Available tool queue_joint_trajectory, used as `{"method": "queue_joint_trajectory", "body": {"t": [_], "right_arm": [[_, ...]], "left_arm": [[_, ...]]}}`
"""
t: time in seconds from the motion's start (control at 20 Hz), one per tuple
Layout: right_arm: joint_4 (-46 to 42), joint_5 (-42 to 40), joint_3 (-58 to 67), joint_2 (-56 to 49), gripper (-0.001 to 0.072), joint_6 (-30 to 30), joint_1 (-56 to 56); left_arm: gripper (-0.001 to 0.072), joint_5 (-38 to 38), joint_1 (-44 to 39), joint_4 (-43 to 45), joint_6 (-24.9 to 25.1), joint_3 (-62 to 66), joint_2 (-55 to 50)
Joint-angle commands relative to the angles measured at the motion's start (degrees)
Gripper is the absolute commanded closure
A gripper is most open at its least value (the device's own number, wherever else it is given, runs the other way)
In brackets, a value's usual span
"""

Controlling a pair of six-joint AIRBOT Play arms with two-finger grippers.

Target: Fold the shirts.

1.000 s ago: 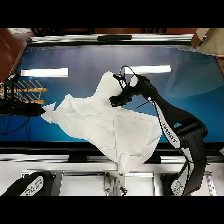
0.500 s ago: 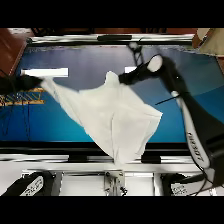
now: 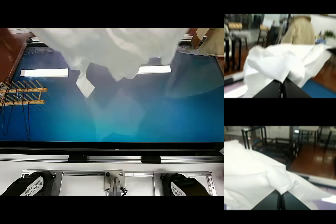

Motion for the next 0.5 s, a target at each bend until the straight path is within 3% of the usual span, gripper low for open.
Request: {"method": "queue_joint_trajectory", "body": {"t": [0.0, 0.2, 0.35, 0.4, 0.45], "right_arm": [[-9.94, 27.98, -10.27, 8.31, 0.0657, 9.01, -0.55], [-5.97, 24.3, -51.49, 23.65, 0.0657, 19.39, -0.57], [2.23, 21.7, -77.24, 33.83, 0.0655, 23.67, -0.57], [4.42, 21.88, -81.72, 35.89, 0.0617, 24.37, -0.57], [6.01, 22.34, -83.87, 37.51, 0.0386, 24.81, -0.57]], "left_arm": [[0.0666, -16.5, -0.74, 18.88, -6.93, -4.57, -0.37], [0.0667, -18.29, -6.73, 26.53, -4.15, -29.86, 0.15], [0.0667, -11.21, -16.57, 27.04, -3.32, -49.53, 0.39], [0.0667, -8.96, -19.65, 28.02, -3.39, -53.86, 0.39], [0.0667, -7.85, -22.49, 29.4, -3.89, -57.2, 0.39]]}}
